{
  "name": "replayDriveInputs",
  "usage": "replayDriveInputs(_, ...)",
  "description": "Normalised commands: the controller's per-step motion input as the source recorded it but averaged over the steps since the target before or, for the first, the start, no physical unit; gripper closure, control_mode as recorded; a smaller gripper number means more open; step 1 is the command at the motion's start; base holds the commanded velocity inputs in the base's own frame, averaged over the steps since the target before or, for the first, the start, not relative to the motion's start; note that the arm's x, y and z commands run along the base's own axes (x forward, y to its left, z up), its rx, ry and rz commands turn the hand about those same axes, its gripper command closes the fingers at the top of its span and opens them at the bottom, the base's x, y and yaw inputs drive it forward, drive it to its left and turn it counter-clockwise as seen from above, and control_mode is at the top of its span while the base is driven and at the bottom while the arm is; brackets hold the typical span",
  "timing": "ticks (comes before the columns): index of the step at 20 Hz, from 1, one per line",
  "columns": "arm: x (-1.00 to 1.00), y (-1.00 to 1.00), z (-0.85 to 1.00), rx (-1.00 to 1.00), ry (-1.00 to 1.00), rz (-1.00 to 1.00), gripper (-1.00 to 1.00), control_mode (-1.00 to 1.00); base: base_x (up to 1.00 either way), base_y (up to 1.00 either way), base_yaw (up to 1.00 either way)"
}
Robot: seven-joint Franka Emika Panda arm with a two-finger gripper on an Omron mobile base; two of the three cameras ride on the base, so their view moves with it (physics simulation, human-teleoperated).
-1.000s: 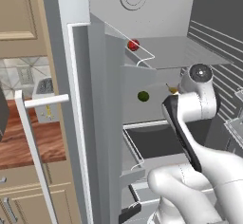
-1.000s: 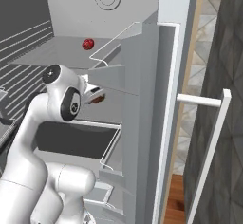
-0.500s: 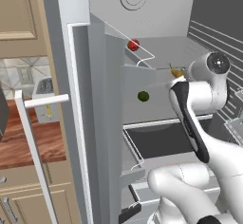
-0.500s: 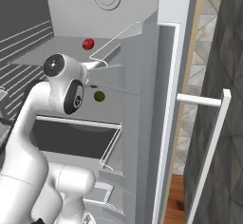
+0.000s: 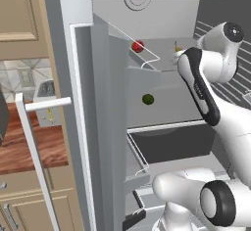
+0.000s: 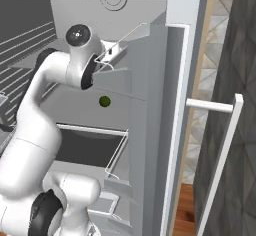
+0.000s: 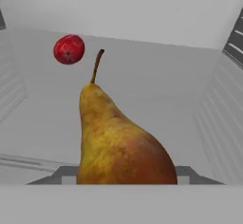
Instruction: Place the pear in the correct fridge rack based on whether it is a fruit or vegetable. Finally, close the fridge door.
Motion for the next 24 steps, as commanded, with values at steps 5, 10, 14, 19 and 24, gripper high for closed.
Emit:
replayDriveInputs(5,0.91,0.00,-0.09,0.10,0.02,-0.05,1.00,-1.00,0.00,0.00,0.00)
replayDriveInputs(10,0.86,0.03,-0.40,0.01,0.03,-0.03,1.00,-1.00,0.00,0.00,0.00)
replayDriveInputs(14,0.74,0.00,-0.39,0.00,0.00,0.00,1.00,-1.00,0.00,0.00,0.00)
replayDriveInputs(19,0.74,0.00,-0.45,0.00,0.01,0.00,1.00,-1.00,0.00,0.00,0.00)
replayDriveInputs(24,0.20,0.06,-0.49,0.00,0.00,0.00,1.00,-1.00,0.00,0.00,0.00)
